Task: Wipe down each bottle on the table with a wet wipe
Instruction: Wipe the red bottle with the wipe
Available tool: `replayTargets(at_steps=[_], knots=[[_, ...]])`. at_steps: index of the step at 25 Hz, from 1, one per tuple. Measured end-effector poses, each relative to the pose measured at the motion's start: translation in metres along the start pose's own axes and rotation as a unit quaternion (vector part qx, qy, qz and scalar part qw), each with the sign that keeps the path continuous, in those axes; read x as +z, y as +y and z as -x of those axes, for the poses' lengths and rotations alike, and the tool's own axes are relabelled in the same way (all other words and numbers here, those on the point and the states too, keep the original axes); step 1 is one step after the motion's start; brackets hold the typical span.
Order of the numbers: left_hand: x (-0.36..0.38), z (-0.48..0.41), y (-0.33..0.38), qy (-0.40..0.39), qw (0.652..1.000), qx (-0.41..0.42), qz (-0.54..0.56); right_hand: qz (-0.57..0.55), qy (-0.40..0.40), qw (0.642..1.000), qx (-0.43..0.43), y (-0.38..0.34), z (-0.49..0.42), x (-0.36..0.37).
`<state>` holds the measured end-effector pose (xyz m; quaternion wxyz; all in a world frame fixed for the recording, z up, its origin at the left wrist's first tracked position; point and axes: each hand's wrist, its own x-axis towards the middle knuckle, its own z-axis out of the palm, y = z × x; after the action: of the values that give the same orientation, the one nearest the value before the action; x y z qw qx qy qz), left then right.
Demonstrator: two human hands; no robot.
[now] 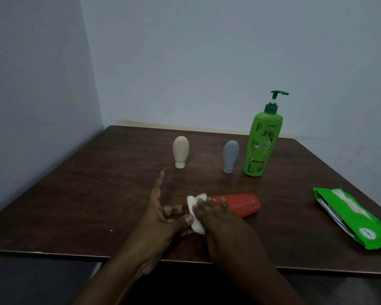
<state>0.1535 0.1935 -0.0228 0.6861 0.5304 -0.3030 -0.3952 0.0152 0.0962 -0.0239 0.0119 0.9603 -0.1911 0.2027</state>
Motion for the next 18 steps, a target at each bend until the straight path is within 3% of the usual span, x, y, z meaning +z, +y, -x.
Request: replayTargets(at_steps=[3,7,10,16,18], knots=[[0.001,0.0,0.0,0.001,1.0,-0.002,0.008,-0.099,-0.001,0.994,0.041,-0.001,-0.024,-0.009],[0.001,0.001,0.0,0.016,1.0,0.001,0.01,-0.037,0.045,0.998,-0.006,0.004,0.0,-0.009],[0.001,0.001,0.001,0.006,1.0,0.006,-0.022,-0.066,0.07,0.995,-0.017,0.017,0.013,-0.008],[0.0,0.0,0.0,0.009,1.0,-0.002,0.002,-0.04,0.027,0.98,0.193,0.05,-0.015,-0.031],[0.0,-0.001,0.001,0.007,1.0,-0.007,0.005,-0.041,0.015,0.979,0.2,0.041,-0.016,-0.032]])
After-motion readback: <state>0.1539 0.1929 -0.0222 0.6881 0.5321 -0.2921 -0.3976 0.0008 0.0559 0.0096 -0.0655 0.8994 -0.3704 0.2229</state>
